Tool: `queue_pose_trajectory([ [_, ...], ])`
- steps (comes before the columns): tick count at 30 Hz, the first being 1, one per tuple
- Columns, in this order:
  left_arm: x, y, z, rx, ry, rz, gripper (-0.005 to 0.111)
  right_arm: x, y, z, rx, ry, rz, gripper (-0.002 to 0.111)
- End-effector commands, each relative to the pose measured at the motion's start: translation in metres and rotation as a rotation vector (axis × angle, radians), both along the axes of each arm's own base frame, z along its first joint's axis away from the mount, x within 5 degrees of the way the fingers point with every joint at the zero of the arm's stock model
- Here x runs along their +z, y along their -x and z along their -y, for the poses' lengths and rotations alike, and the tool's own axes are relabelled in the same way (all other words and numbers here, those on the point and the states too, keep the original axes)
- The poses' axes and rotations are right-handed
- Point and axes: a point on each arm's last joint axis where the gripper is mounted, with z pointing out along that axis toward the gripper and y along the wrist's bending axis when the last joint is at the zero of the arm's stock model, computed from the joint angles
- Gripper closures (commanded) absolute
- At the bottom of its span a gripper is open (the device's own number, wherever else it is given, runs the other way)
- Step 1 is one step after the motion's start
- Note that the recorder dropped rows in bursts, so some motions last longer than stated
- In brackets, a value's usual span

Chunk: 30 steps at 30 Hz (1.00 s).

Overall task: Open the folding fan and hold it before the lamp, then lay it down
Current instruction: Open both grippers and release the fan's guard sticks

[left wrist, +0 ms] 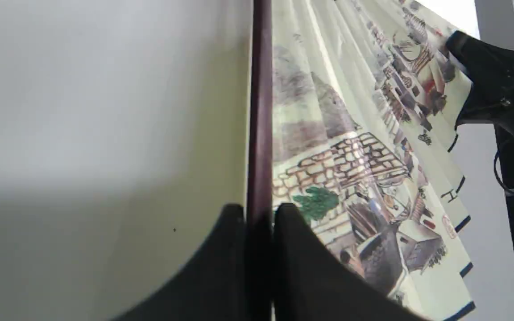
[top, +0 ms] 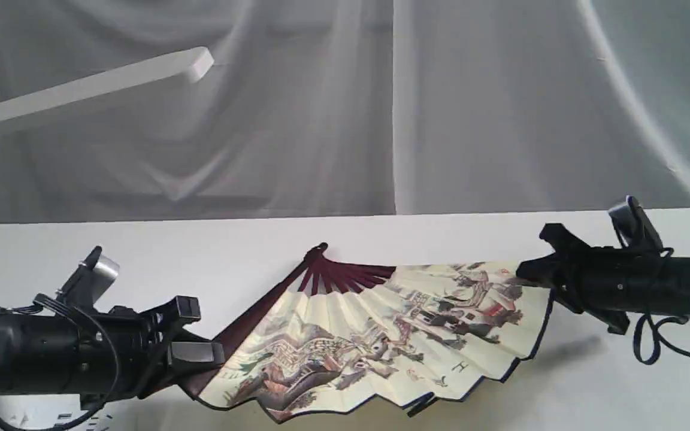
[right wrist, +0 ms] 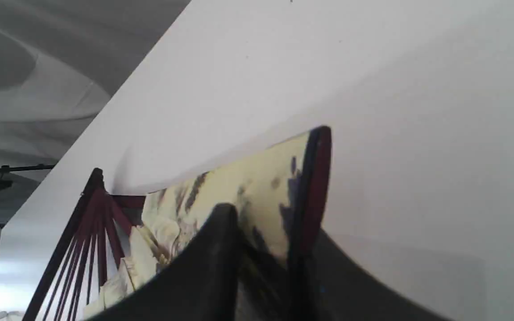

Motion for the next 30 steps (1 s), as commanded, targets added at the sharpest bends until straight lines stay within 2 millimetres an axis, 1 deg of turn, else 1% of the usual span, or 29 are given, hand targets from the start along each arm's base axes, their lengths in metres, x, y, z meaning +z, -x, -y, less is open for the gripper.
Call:
queue_pose_trajectory([
  [1, 0.002, -0.005, 0.000, -0.013, -0.050, 0.039, 0.107, -0.009, 0.001, 0.007, 0.000, 0.147, -0.002, 0.092],
  [3, 0.003, -0.005, 0.000, -0.012, -0.049, 0.042, 0.107, -0.008, 0.001, 0.006, 0.005, 0.141, 0.001, 0.087],
  [8, 0.003, -0.006, 0.000, -0.012, -0.049, 0.044, 0.107, -0.008, 0.001, 0.006, 0.002, 0.144, -0.001, 0.077],
  [13, 0.003, -0.006, -0.001, -0.010, -0.053, 0.043, 0.107, -0.007, 0.001, 0.004, 0.023, 0.118, 0.011, 0.059],
  [15, 0.003, -0.006, -0.001, -0.008, -0.056, 0.043, 0.107, -0.004, 0.001, 0.002, 0.036, 0.103, 0.021, 0.055],
  [18, 0.003, -0.006, -0.001, -0.008, -0.056, 0.043, 0.107, 0.001, 0.002, 0.000, 0.057, 0.077, 0.040, 0.053],
  [21, -0.001, -0.006, -0.001, -0.008, -0.057, 0.033, 0.106, 0.010, 0.002, -0.004, 0.086, 0.045, 0.071, 0.053],
  [26, -0.016, -0.006, 0.000, -0.011, -0.055, -0.015, 0.096, 0.023, 0.005, -0.010, 0.159, 0.001, 0.116, 0.053],
  [30, -0.023, -0.007, 0.000, -0.011, -0.056, -0.035, 0.094, 0.032, 0.008, -0.014, 0.207, -0.031, 0.144, 0.053],
])
